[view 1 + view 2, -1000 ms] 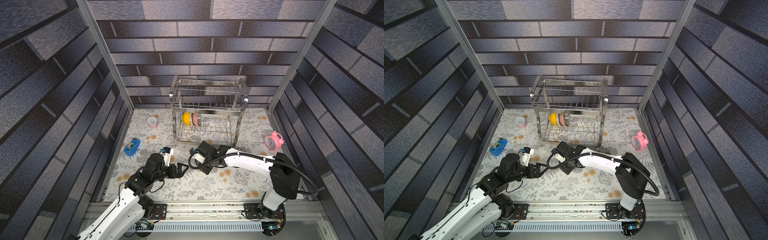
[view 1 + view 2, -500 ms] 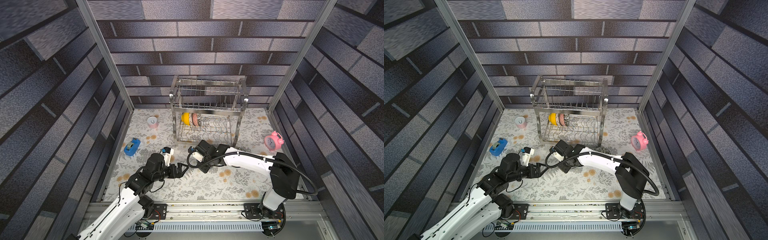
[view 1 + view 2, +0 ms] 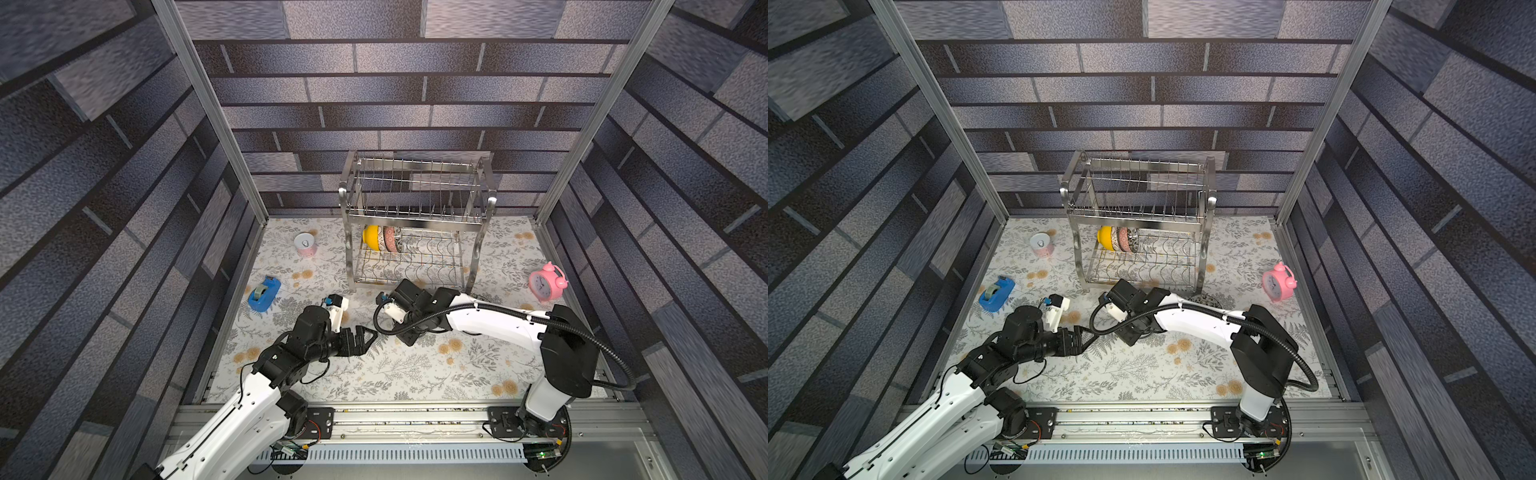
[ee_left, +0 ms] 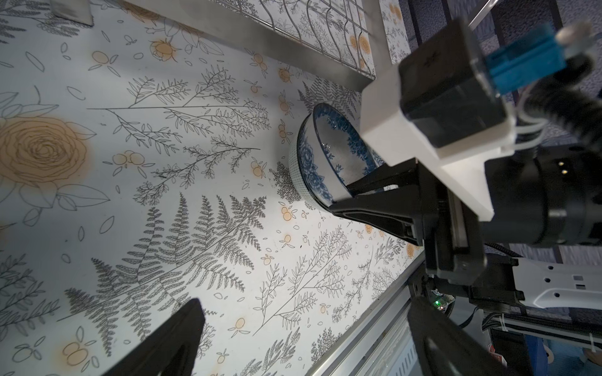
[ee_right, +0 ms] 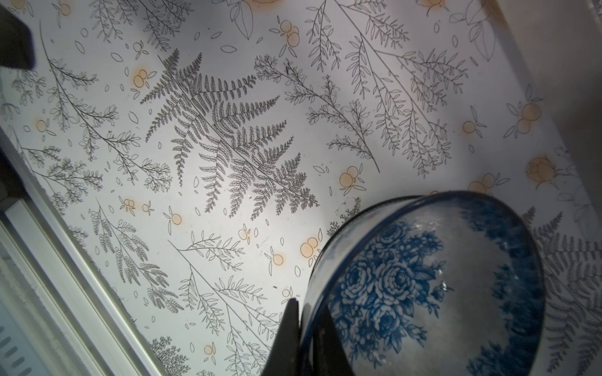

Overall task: Load bowls into a dish rack
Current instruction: Pick up the bowl from the bowl.

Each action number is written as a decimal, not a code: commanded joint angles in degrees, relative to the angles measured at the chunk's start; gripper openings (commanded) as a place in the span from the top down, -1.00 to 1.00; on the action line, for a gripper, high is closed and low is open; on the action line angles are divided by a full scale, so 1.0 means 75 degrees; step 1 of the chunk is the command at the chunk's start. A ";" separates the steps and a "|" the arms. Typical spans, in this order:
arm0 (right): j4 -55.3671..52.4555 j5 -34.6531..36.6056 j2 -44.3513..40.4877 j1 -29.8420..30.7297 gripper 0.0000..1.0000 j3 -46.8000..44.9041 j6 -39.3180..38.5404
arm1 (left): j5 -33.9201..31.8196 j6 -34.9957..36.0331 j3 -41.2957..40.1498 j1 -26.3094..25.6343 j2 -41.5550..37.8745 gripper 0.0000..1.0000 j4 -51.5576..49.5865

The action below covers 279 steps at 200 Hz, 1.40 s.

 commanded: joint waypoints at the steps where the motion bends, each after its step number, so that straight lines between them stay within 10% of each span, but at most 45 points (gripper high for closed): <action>1: 0.0042 -0.0054 -0.0282 0.0042 1.00 0.0404 0.0138 | -0.0034 0.0159 0.0176 -0.0007 0.0019 -0.99 -0.0027; 123: 0.0452 -0.0064 -0.0962 -0.0120 1.00 0.1018 0.0827 | 0.0301 0.0543 0.0937 0.0109 0.0610 -0.99 0.0245; 279: 0.3879 -0.3357 -0.1423 -0.2348 1.00 -0.0341 0.3805 | 0.0730 0.0423 0.1843 0.0680 0.1761 -0.99 0.2270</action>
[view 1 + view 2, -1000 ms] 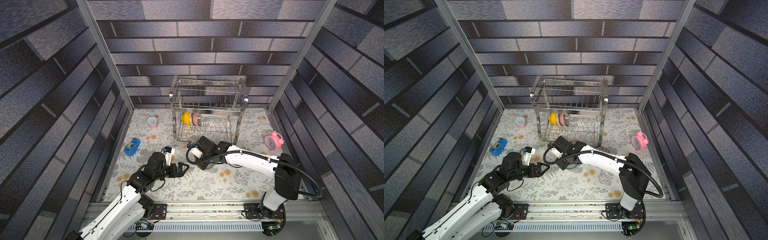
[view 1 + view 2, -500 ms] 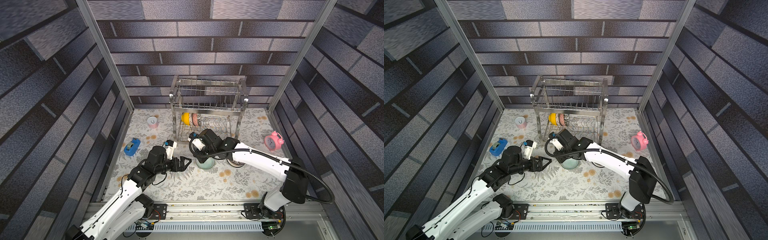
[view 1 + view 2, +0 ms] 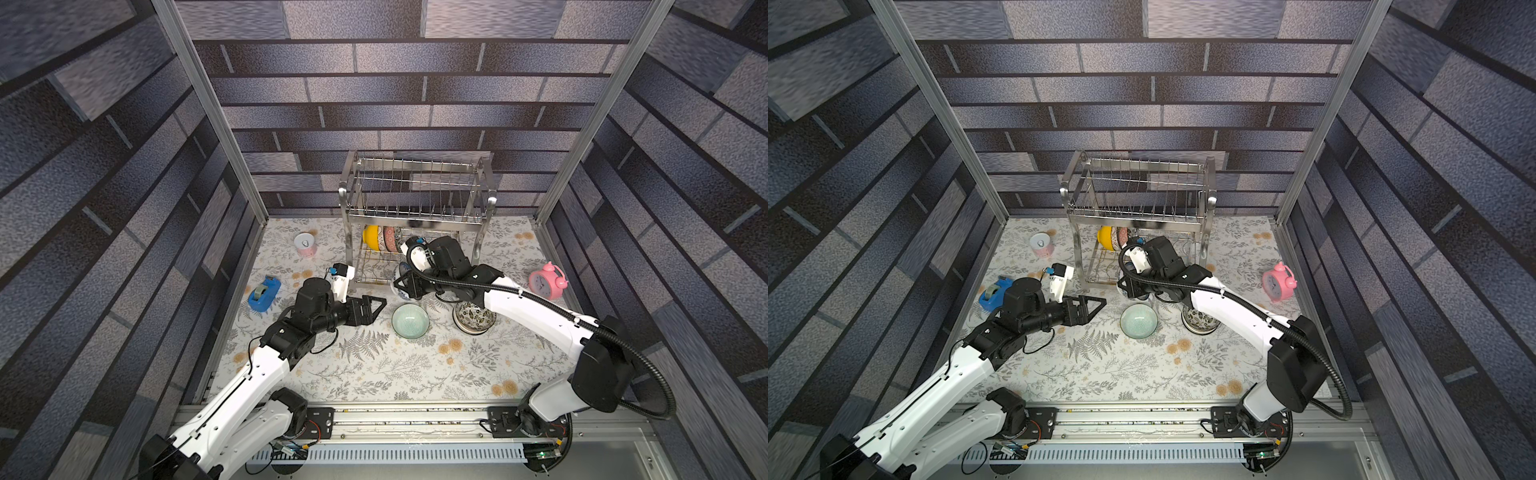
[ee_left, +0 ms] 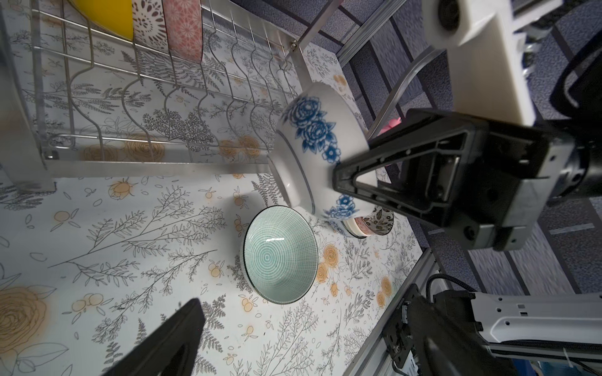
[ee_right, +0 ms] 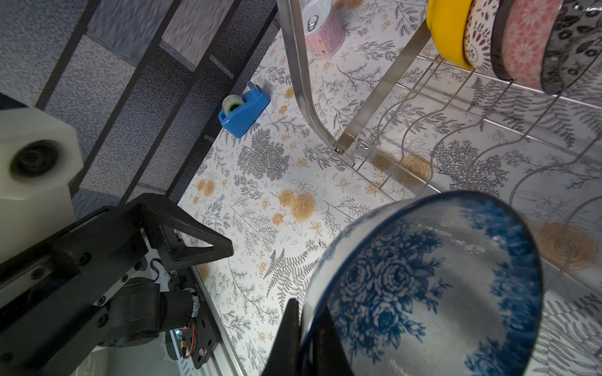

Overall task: Load bowls into a dish rack
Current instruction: Pick up the bowl from the bowl, then place the bowl in the dish rack.

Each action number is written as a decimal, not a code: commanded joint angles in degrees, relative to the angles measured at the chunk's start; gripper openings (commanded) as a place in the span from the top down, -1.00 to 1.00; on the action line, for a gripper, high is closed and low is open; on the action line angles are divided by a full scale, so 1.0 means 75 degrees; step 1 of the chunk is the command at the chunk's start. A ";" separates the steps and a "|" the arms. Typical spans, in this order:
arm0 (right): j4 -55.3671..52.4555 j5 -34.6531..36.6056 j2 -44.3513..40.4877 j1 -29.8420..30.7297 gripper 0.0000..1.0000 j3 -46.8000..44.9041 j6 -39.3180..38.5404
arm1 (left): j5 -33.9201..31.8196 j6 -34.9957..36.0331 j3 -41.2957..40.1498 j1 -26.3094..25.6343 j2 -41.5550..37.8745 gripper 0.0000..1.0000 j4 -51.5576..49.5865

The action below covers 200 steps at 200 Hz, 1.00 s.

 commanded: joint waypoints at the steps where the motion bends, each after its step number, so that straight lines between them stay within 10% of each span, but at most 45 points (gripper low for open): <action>1: 0.1283 -0.0766 -0.0109 -0.0224 1.00 -0.0236 0.0734 | 0.0262 0.0014 0.0338 0.0122 0.0090 -0.99 0.0545; 200: 0.4226 -0.1131 0.1537 -0.1516 1.00 -0.0326 0.3245 | 0.0633 0.0078 0.0534 0.0476 0.0377 -0.99 0.0645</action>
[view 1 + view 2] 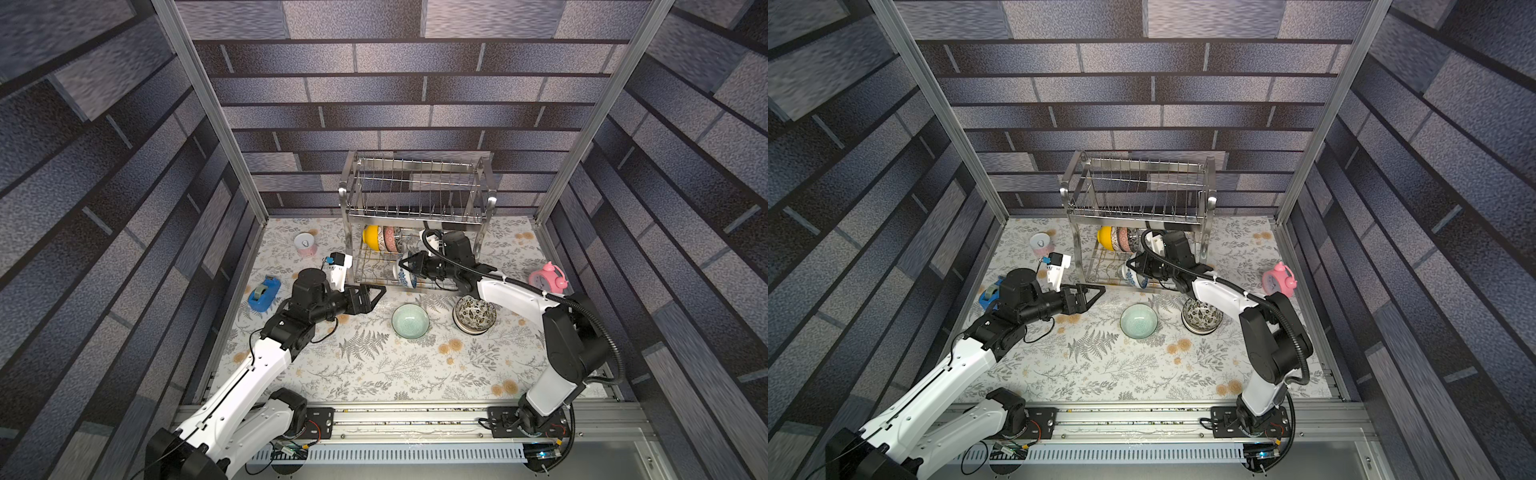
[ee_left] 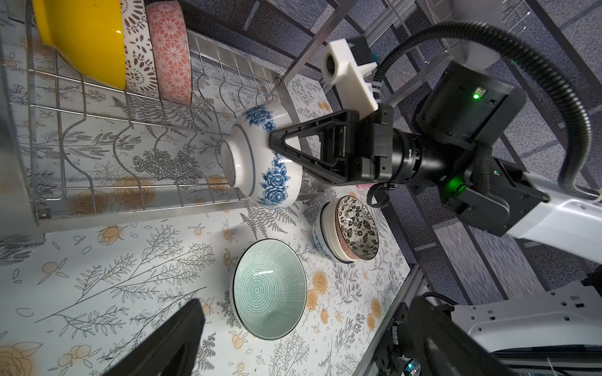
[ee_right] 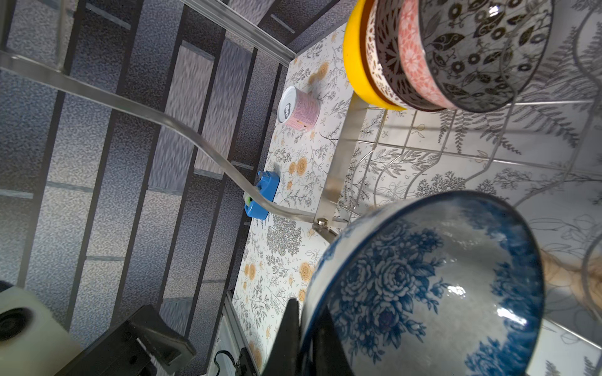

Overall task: Load bowls into a dish rack
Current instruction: Place the bowl in the dish rack.

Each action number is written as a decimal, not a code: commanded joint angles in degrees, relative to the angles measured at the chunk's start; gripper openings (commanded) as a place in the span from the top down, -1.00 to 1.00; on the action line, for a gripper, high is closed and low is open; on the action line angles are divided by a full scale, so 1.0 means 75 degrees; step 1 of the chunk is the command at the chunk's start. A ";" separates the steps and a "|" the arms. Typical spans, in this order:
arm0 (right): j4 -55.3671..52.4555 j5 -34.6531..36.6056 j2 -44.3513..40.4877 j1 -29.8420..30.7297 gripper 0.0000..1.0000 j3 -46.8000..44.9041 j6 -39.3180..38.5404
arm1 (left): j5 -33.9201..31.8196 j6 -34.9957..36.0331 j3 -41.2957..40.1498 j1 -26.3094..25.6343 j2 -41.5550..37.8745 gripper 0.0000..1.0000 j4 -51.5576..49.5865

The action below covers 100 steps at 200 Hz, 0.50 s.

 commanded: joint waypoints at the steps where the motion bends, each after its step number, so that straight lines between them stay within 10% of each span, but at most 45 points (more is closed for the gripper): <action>1: 0.0747 -0.0048 0.0144 -0.0095 1.00 0.0360 0.0245 | 0.0111 0.0078 0.0248 0.0076 -0.0001 -0.99 0.0077; 100: 0.1265 0.0571 0.0851 -0.0335 1.00 0.0824 0.0604 | 0.0075 0.0054 0.0030 0.0093 -0.0163 -0.99 0.0028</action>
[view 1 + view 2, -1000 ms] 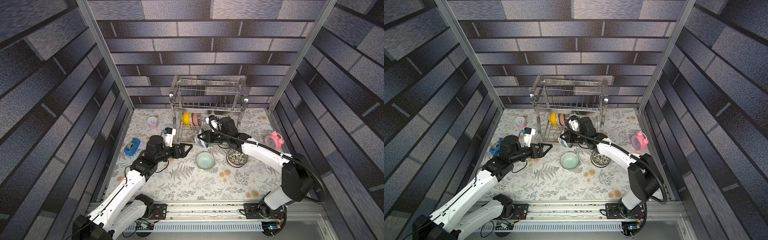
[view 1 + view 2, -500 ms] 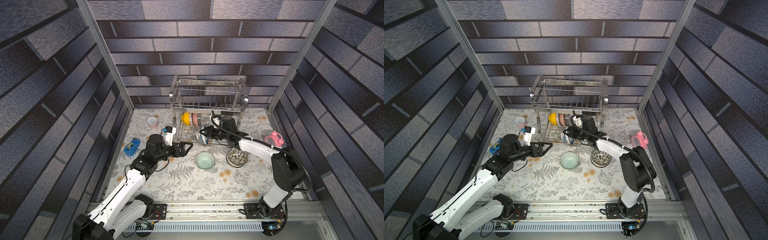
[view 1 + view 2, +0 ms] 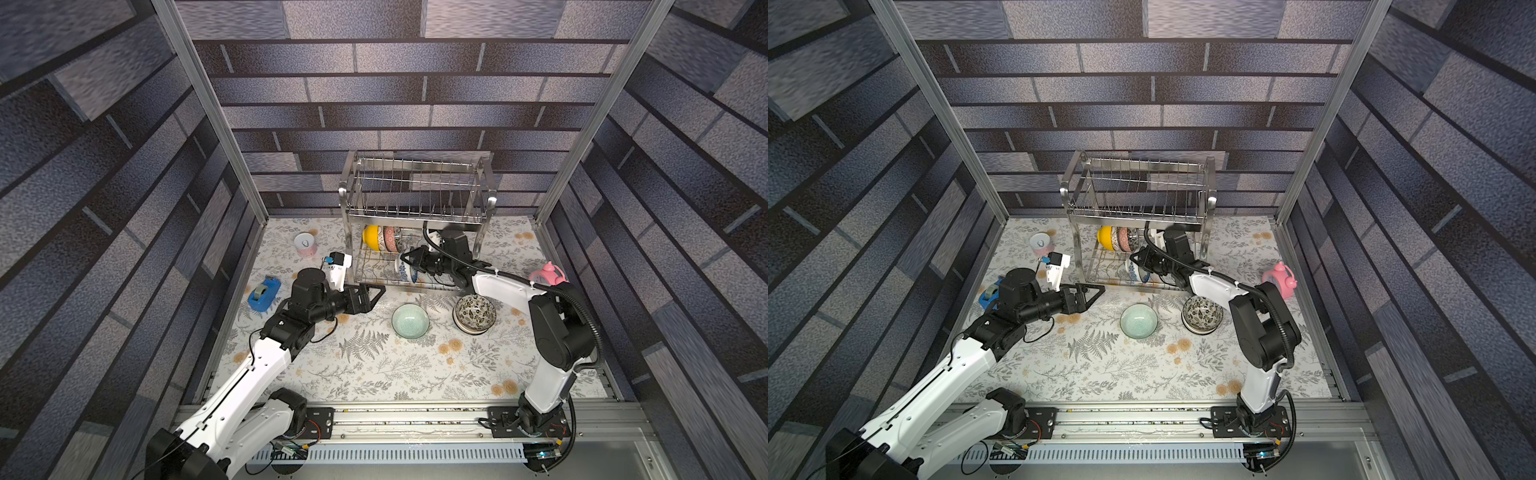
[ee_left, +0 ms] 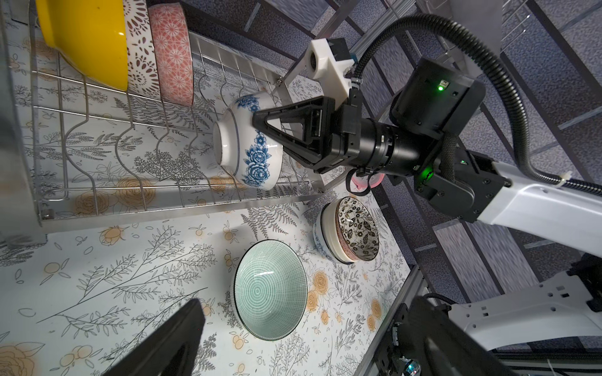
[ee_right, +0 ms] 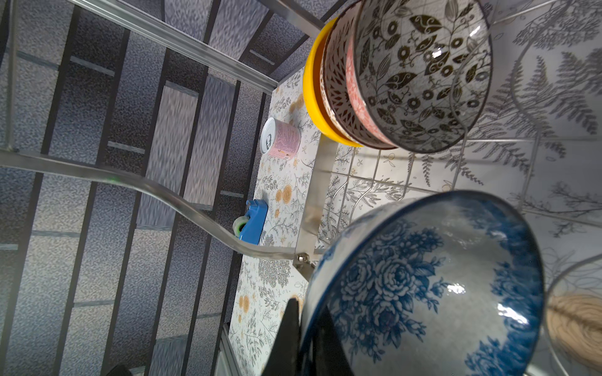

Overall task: Load bowls into a dish rack
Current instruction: Place the bowl in the dish rack.

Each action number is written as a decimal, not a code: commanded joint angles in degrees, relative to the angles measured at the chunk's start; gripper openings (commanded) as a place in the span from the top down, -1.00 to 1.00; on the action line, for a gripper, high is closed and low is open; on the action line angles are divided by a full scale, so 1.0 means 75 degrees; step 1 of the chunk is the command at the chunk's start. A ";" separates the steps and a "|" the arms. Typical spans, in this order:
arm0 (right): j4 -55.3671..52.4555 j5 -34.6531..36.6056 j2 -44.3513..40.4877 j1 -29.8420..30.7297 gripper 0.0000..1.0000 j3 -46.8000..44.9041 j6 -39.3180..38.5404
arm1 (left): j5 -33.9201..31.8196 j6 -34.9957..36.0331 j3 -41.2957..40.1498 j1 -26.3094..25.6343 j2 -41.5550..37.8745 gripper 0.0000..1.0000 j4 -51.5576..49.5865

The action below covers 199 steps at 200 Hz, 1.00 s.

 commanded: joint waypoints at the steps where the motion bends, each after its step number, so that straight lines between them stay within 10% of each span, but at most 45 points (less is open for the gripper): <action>1: 0.0702 0.0219 0.0118 -0.0068 1.00 0.0417 0.0144 | 0.0058 0.0055 0.0036 0.0045 -0.0150 -0.99 0.0019; 199: 0.0502 0.1454 0.1228 -0.0382 1.00 0.1667 0.0175 | -0.0002 0.0228 0.0157 0.0042 -0.0106 -0.99 -0.0286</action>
